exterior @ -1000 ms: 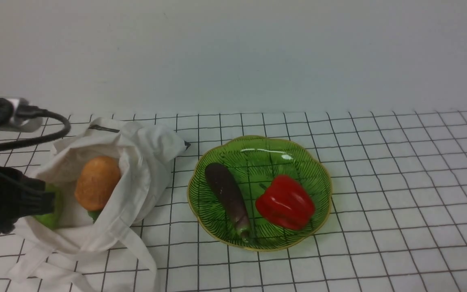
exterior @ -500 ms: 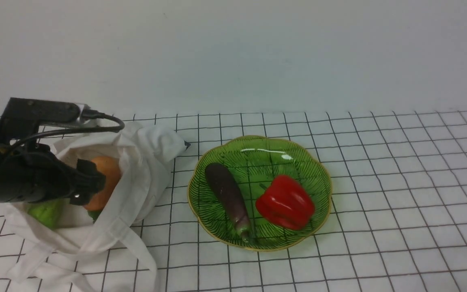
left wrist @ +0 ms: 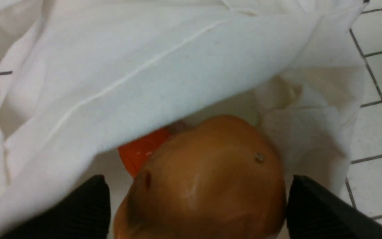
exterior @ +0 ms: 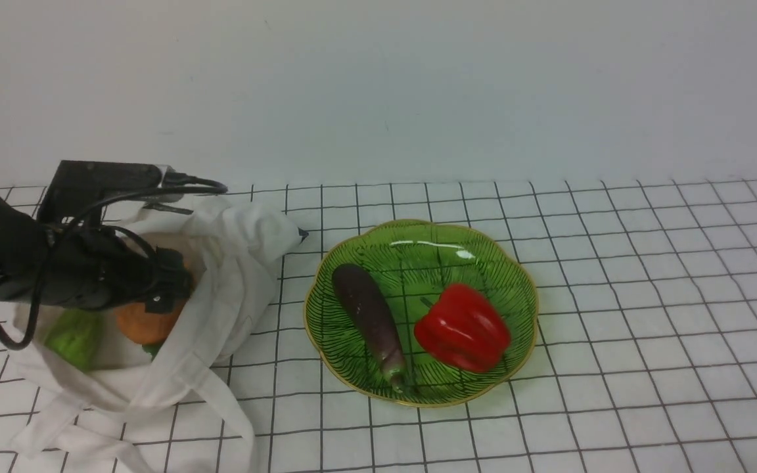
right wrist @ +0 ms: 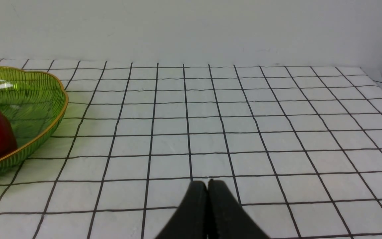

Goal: Take vegetables from bag on white checkered tablecloth place on plate.
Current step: 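Reach into the cloth bag and grasp the potato inside with the left gripper, then take the potato out of the bag and place it on the plate with the left gripper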

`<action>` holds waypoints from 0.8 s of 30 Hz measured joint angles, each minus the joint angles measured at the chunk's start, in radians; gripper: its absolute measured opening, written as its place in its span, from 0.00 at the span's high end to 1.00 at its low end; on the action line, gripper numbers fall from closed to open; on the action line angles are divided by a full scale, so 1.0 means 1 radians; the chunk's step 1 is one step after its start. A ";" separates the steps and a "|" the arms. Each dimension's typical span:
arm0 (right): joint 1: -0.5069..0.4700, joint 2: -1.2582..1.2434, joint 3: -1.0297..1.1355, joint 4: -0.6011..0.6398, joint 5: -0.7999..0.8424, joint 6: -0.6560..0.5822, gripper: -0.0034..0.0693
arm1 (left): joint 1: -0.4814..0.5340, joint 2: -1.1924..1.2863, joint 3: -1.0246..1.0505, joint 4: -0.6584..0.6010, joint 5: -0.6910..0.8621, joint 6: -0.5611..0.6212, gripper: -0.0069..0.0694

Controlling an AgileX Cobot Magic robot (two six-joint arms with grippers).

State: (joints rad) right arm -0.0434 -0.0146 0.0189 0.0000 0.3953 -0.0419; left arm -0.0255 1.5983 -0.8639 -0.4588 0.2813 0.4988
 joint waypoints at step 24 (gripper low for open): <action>0.000 0.000 0.000 0.000 0.000 0.000 0.97 | -0.055 -0.433 -0.001 -0.130 0.154 -0.069 0.21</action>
State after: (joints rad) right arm -0.0434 -0.0146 0.0189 0.0000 0.3953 -0.0419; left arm -0.0808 1.1648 -0.8650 -0.5893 0.4354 0.4293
